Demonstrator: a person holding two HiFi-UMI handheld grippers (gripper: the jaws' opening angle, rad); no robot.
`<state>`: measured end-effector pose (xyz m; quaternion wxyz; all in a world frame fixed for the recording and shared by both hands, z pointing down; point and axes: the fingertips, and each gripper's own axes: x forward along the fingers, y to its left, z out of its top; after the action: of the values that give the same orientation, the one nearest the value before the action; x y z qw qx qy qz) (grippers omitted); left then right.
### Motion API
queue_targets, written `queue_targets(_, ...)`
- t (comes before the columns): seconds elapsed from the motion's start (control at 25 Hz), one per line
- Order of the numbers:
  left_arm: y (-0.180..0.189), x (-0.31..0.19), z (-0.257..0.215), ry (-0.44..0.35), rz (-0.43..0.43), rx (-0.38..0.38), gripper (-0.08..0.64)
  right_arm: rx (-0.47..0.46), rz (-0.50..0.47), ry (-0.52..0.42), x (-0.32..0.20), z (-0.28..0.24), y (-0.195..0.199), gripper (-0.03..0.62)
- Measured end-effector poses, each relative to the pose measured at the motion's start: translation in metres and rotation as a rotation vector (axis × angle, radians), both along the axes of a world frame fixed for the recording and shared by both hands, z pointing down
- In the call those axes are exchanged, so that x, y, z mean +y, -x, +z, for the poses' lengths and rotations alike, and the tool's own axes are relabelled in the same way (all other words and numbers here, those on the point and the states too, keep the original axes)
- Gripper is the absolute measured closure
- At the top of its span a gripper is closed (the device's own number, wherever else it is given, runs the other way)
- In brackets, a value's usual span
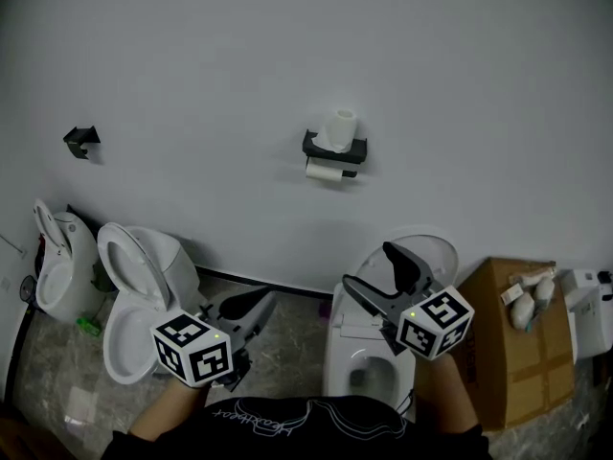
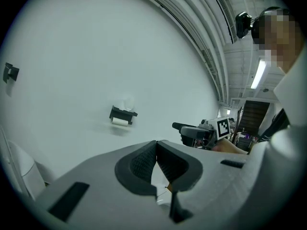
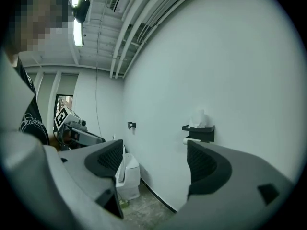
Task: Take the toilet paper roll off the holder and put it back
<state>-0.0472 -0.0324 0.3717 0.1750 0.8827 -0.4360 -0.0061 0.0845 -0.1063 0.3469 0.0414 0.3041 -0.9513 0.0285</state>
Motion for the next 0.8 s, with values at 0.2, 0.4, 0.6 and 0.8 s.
queue_targets(0.2, 0.005, -0.017, 0.003, -0.003, 0.008, 0.009, 0.555, 0.014, 0.037, -0.031, -0.03, -0.014, 0.002, 0.183)
queue_targets(0.4, 0.011, -0.044, 0.007, -0.004, 0.019, 0.011, 0.555, 0.014, 0.064, -0.052, -0.065, -0.026, 0.01, 0.186)
queue_targets(0.6, 0.02, -0.08, 0.003, -0.016, 0.041, 0.007, 0.555, 0.013, 0.088, -0.068, -0.105, -0.036, 0.022, 0.189)
queue_targets(0.8, 0.032, -0.122, 0.003, -0.011, 0.064, 0.009, 0.555, 0.025, 0.129, -0.055, -0.154, -0.036, 0.031, 0.195)
